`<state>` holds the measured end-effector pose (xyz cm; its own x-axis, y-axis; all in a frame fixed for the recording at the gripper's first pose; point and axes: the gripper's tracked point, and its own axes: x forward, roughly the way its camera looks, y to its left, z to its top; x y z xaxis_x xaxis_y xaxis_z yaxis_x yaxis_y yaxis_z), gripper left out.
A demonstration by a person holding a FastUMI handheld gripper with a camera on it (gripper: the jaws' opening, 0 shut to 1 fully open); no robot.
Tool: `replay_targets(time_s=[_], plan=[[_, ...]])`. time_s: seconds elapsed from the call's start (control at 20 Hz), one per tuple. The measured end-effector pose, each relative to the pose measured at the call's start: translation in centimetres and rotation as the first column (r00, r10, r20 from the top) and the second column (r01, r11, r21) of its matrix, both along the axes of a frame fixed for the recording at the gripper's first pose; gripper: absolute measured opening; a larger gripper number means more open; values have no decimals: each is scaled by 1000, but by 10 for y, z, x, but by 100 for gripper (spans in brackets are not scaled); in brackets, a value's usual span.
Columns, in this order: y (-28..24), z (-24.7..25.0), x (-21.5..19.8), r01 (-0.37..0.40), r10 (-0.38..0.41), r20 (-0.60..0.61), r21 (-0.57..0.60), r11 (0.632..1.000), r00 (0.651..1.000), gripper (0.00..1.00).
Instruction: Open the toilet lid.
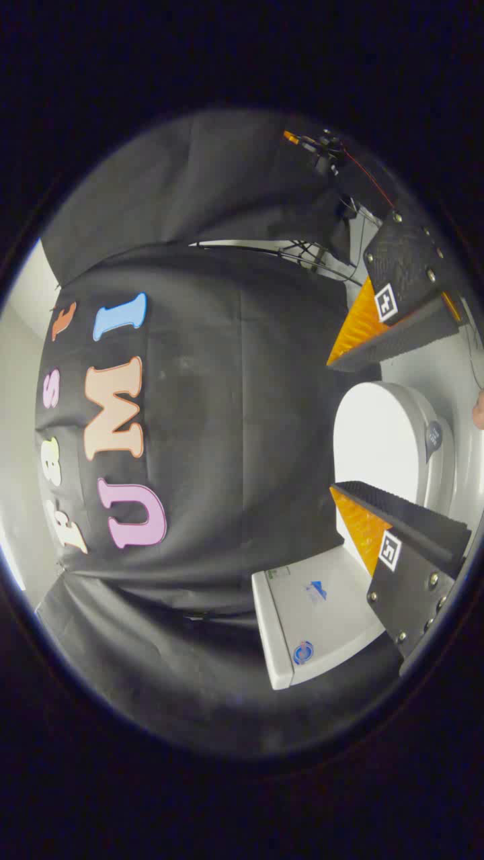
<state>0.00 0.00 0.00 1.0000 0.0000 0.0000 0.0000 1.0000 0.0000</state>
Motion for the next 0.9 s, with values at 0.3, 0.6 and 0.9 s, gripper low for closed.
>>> replay_targets(time_s=[0.3,0.6,0.9], plan=[[-12,15,-7,0,-3,73,29,1000,997,99],[-17,11,-19,17,-20,58,42,999,998,99],[-2,4,-29,-5,4,77,11,1000,997,99]])
